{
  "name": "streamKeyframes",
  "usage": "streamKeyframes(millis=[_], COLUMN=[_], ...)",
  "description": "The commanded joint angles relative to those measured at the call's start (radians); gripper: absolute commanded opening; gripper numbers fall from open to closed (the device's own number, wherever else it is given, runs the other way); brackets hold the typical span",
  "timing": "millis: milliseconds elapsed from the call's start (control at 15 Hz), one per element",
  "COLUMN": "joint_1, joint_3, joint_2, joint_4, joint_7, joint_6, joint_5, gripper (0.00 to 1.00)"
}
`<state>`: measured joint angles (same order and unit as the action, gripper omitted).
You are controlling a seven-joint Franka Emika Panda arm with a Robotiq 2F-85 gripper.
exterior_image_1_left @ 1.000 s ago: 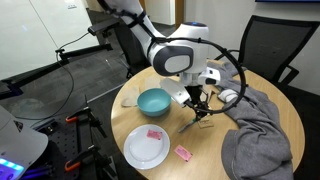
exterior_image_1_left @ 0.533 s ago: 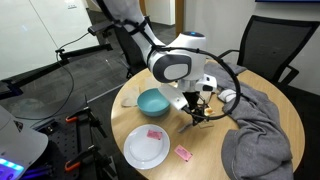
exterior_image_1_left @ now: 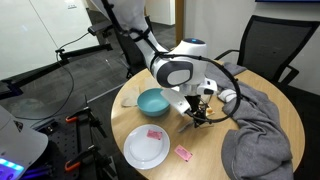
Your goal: Rotate the marker to the right
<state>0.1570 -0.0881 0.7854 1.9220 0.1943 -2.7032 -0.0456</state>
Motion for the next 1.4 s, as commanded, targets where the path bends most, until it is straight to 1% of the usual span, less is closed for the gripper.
streamKeyframes(millis=[0, 67, 133, 200, 333, 467, 667, 733, 800, 933, 1133, 1333], joint_1=[0.015, 0.016, 0.017, 0.018, 0.019, 0.020, 0.024, 0.027, 0.030, 0.021, 0.004, -0.015], joint_3=[0.010, 0.011, 0.010, 0.011, 0.010, 0.013, 0.017, 0.021, 0.022, 0.008, -0.019, -0.046], joint_2=[0.034, 0.041, 0.047, 0.053, 0.061, 0.056, 0.041, 0.033, 0.008, -0.025, -0.090, -0.168], joint_4=[-0.038, -0.044, -0.050, -0.054, -0.059, -0.055, -0.040, -0.033, -0.014, 0.021, 0.077, 0.144], joint_7=[0.015, 0.017, 0.017, 0.018, 0.018, 0.020, 0.020, 0.022, 0.021, -0.003, -0.053, -0.104], joint_6=[-0.015, -0.015, -0.015, -0.016, -0.018, -0.022, -0.031, -0.028, -0.014, -0.027, -0.001, 0.000], joint_5=[-0.023, -0.024, -0.026, -0.027, -0.028, -0.028, -0.025, -0.022, -0.019, -0.018, -0.013, -0.015], gripper=[0.75, 0.74, 0.68, 0.58, 0.42, 0.30, 0.06, 0.01, 0.00, 0.04, 0.04, 0.04])
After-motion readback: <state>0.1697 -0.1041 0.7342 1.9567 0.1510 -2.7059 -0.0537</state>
